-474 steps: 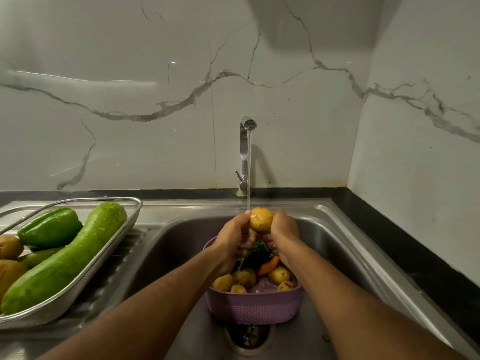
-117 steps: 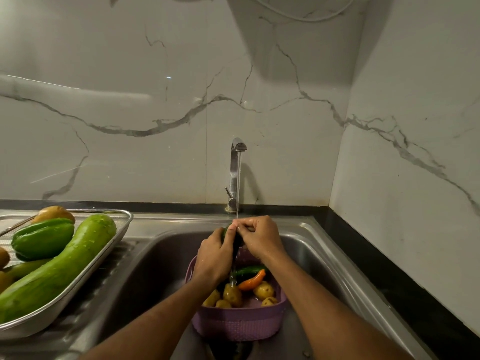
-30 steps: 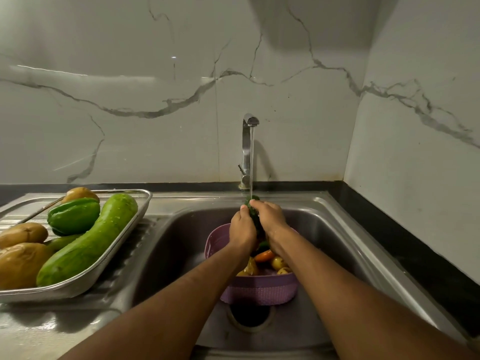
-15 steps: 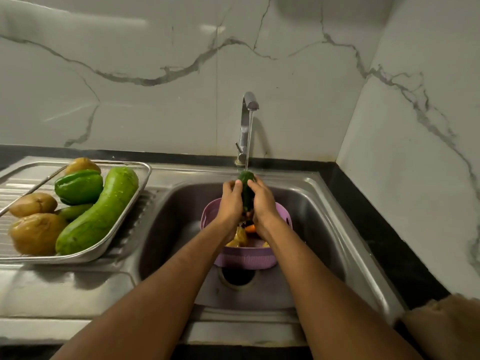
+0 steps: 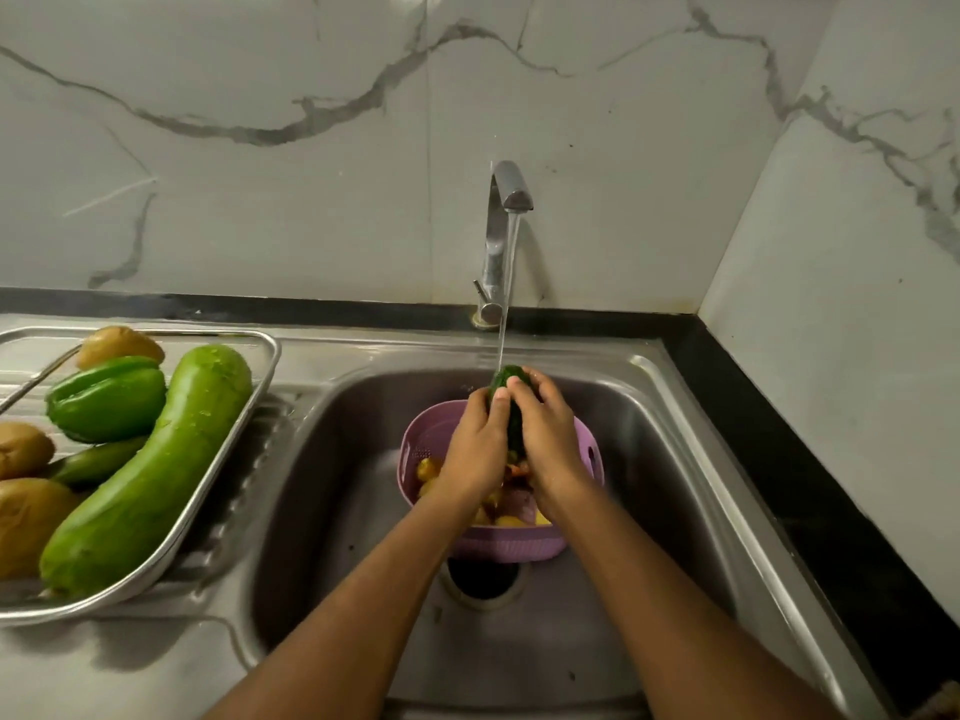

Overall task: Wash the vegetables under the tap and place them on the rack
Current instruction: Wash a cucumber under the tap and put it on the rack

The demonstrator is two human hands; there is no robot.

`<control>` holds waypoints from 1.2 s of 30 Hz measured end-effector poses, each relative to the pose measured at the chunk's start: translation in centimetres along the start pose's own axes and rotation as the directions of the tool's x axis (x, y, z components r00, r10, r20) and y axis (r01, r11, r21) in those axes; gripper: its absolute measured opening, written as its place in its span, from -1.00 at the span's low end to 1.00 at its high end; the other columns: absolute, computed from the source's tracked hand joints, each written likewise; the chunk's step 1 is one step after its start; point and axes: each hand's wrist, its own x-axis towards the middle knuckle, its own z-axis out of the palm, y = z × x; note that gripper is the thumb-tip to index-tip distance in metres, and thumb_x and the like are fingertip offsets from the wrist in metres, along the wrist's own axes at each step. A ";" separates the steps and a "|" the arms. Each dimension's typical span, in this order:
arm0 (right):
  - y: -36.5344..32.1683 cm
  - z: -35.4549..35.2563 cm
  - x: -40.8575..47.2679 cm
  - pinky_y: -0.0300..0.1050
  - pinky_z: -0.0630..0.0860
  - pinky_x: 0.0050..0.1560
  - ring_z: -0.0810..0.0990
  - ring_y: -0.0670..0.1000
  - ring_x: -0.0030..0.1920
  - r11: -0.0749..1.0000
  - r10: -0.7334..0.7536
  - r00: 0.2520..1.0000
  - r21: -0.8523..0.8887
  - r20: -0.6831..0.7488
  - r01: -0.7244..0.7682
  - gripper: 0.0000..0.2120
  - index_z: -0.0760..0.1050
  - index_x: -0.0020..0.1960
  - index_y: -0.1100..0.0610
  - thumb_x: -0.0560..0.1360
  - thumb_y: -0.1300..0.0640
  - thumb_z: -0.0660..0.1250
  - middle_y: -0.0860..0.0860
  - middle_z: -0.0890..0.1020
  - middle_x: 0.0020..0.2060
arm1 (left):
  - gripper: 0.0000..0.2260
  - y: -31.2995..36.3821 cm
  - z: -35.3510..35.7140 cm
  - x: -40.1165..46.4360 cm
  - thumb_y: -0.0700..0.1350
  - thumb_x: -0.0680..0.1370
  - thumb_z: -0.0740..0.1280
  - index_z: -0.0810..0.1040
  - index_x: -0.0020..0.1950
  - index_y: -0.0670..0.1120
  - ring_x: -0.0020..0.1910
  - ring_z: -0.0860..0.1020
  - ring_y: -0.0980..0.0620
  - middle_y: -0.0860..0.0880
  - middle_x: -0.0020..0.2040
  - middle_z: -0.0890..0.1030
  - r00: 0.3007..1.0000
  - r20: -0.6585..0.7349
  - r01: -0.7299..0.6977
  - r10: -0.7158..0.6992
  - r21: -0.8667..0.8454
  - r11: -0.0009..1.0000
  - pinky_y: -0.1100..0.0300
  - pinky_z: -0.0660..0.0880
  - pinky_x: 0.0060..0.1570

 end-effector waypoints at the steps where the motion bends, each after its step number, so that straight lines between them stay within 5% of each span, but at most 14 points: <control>1: -0.3 -0.2 0.0 -0.04 0.63 0.08 0.68 -0.01 0.09 1.000 -0.014 1.000 -0.022 0.019 0.014 -0.80 0.55 0.24 -0.04 0.66 -0.06 0.29 -0.04 0.68 0.07 | -0.71 0.0 0.3 -0.1 0.06 0.75 0.08 0.42 0.38 -0.01 0.13 0.59 0.17 0.08 0.13 0.61 1.000 0.003 -0.014 0.014 0.013 1.000 0.12 0.56 0.20; 8: -1.5 1.5 0.1 -0.13 0.56 0.06 0.65 -0.09 0.07 0.997 0.071 0.992 -0.025 0.108 -0.069 -0.77 0.55 0.22 0.04 0.68 -0.04 0.24 -0.05 0.67 0.07 | -0.75 0.4 0.7 0.0 -0.01 0.76 0.07 0.44 0.31 -0.06 0.09 0.59 0.07 -0.02 0.08 0.60 0.981 -0.190 0.010 -0.036 -0.135 0.991 0.05 0.57 0.14; 13: -1.5 3.2 -0.3 0.20 0.55 0.32 0.66 0.13 0.20 0.975 0.220 0.966 0.006 0.134 -0.222 -0.42 0.61 0.28 0.04 0.42 -0.32 0.36 0.10 0.69 0.16 | -0.70 1.2 -0.6 -0.2 -0.08 0.76 0.07 0.55 0.30 -0.12 0.11 0.63 -0.01 -0.13 0.12 0.65 0.969 -0.240 0.014 -0.061 -0.193 0.981 0.08 0.60 0.14; 18: -2.3 2.5 -0.7 -0.04 0.61 0.04 0.68 0.01 0.00 0.983 0.119 0.990 -0.132 -0.082 -0.129 -0.50 0.62 0.17 0.04 0.60 -0.35 0.21 0.02 0.70 -0.03 | -0.70 1.3 0.2 -1.7 -0.05 0.76 0.05 0.59 0.15 -0.01 0.07 0.64 0.03 -0.06 0.04 0.67 0.984 -0.171 0.026 -0.051 -0.146 0.989 0.05 0.59 0.16; 21: -2.0 2.5 -0.5 -0.02 0.60 0.13 0.68 0.00 0.01 0.964 0.164 0.986 -0.204 -0.040 -0.169 -0.44 0.63 0.16 0.01 0.57 -0.43 0.17 0.05 0.71 0.03 | -0.69 1.2 0.6 -1.5 -0.03 0.76 0.04 0.58 0.20 -0.02 0.11 0.62 0.04 -0.06 0.08 0.66 0.981 -0.183 0.044 -0.069 -0.136 0.990 0.05 0.57 0.21; 23: -2.1 2.1 -0.5 0.01 0.60 0.16 0.66 0.05 0.06 0.964 0.178 0.984 -0.200 0.004 -0.173 -0.55 0.60 0.22 0.04 0.64 -0.29 0.20 0.06 0.69 0.05 | -0.66 0.9 0.3 -0.9 0.01 0.76 0.05 0.55 0.31 -0.07 0.15 0.62 -0.03 -0.11 0.14 0.65 0.974 -0.191 0.096 -0.124 -0.152 0.984 -0.05 0.56 0.27; 26: -2.0 0.8 -0.5 -0.03 0.65 -0.06 0.67 0.08 0.03 0.967 0.244 0.966 -0.098 0.086 -0.236 -0.66 0.57 0.23 0.10 0.67 -0.14 0.25 0.09 0.68 0.04 | -0.64 0.4 0.0 0.0 0.05 0.75 0.06 0.56 0.21 -0.12 -0.12 0.61 -0.04 -0.14 -0.02 0.64 0.952 -0.183 0.201 -0.245 -0.233 0.952 0.04 0.63 -0.05; 29: -2.4 0.6 -0.7 -0.08 0.63 -0.28 0.67 0.12 -0.07 0.945 0.325 0.942 -0.070 0.081 -0.320 -0.64 0.57 0.16 0.12 0.65 -0.17 0.27 0.14 0.70 -0.01 | -0.64 0.3 0.2 0.1 0.03 0.76 0.04 0.54 0.11 -0.16 -0.42 0.52 0.05 -0.14 -0.22 0.58 0.941 -0.156 0.256 -0.300 -0.250 0.934 0.23 0.45 -0.47; 32: -2.5 1.1 -0.4 0.03 0.69 -0.03 0.69 0.10 -0.05 0.941 0.322 0.947 -0.104 -0.020 -0.322 -0.59 0.57 0.16 0.13 0.65 -0.22 0.25 0.12 0.69 0.00 | -0.63 -0.1 0.3 0.2 0.03 0.75 0.04 0.55 0.13 -0.16 -0.38 0.53 0.04 -0.12 -0.22 0.58 0.945 -0.152 0.250 -0.289 -0.229 0.941 0.21 0.44 -0.44; 36: -2.4 1.5 -0.6 -0.17 0.57 -0.37 0.64 -0.01 -0.30 0.942 0.280 0.960 -0.189 -0.008 -0.276 -0.59 0.58 0.04 0.11 0.67 -0.22 0.21 0.09 0.70 -0.13 | -0.60 -0.1 0.2 0.0 0.05 0.74 0.05 0.56 0.08 -0.19 -0.48 0.47 0.06 -0.13 -0.28 0.56 0.922 -0.157 0.290 -0.355 -0.331 0.898 0.23 0.40 -0.52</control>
